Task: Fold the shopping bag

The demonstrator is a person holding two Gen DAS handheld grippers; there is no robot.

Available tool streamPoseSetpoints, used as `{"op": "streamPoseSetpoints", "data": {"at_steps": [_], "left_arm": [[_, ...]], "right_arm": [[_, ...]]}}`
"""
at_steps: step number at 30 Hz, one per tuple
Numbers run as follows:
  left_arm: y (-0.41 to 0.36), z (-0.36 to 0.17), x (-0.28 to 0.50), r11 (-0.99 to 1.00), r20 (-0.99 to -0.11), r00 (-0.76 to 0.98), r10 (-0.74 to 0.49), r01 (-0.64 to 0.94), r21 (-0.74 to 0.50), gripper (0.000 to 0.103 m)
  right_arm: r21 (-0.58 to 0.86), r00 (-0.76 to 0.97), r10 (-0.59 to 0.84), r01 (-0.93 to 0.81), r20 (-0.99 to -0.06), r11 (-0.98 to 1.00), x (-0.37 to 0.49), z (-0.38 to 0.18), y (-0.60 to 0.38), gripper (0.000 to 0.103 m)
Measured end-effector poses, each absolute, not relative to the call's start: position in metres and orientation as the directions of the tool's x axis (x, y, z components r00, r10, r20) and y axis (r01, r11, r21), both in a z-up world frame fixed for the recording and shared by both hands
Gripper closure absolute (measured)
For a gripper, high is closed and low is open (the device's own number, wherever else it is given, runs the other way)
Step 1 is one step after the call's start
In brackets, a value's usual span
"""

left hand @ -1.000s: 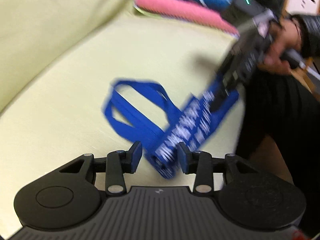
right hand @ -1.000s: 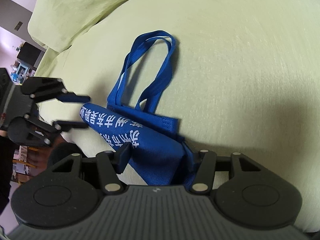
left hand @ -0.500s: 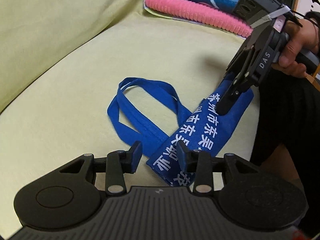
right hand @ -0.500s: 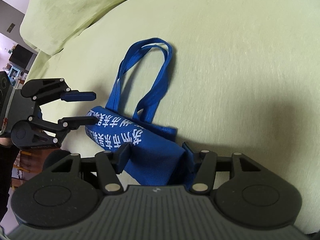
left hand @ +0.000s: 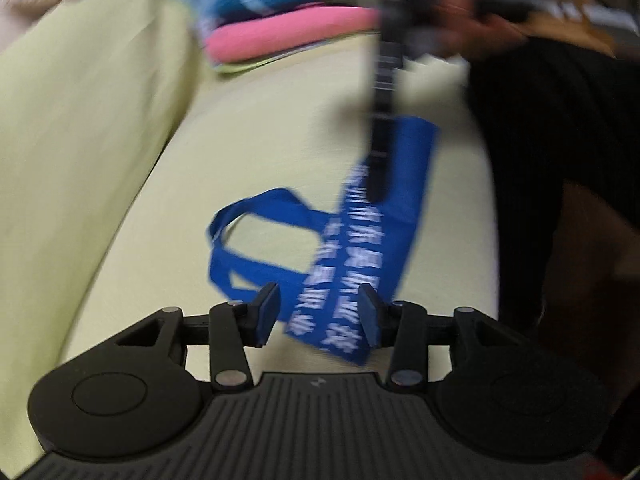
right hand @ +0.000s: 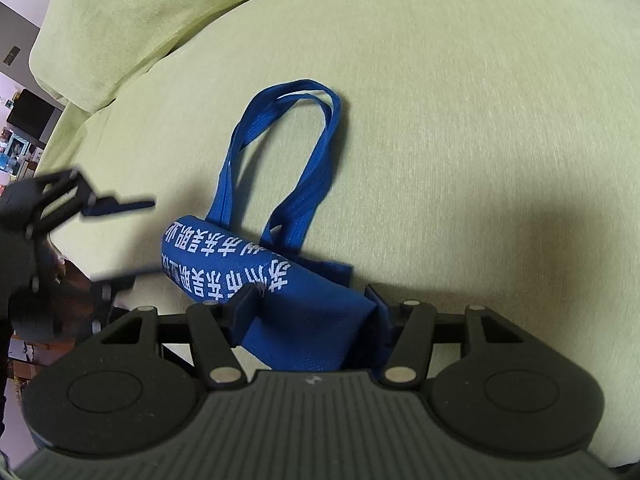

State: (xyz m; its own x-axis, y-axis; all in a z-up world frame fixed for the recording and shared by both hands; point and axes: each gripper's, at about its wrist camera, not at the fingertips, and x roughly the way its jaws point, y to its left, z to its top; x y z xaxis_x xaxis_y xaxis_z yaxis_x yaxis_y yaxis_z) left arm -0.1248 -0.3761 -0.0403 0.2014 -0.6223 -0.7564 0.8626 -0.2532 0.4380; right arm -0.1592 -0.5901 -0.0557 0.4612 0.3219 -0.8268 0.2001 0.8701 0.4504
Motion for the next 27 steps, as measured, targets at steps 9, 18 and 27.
{"op": "streamPoseSetpoints", "data": {"at_steps": [9, 18, 27], "left_arm": [[-0.393, -0.088, -0.159, -0.403, -0.74, 0.289, -0.608, 0.69, 0.601, 0.05], [-0.407, -0.09, -0.144, -0.376, -0.778, 0.282, -0.562, 0.75, 0.544, 0.05], [-0.411, -0.086, -0.134, -0.373, -0.795, 0.251, -0.552, 0.778, 0.505, 0.05]], "right_arm": [[0.461, 0.454, 0.331, 0.21, -0.827, 0.862, -0.155, -0.055, -0.594, 0.049], [0.284, 0.599, 0.184, 0.077, -0.78, 0.956, -0.18, -0.03, -0.573, 0.047], [-0.472, 0.799, -0.016, -0.339, -0.601, 0.814, -0.245, -0.013, -0.47, 0.039]]}}
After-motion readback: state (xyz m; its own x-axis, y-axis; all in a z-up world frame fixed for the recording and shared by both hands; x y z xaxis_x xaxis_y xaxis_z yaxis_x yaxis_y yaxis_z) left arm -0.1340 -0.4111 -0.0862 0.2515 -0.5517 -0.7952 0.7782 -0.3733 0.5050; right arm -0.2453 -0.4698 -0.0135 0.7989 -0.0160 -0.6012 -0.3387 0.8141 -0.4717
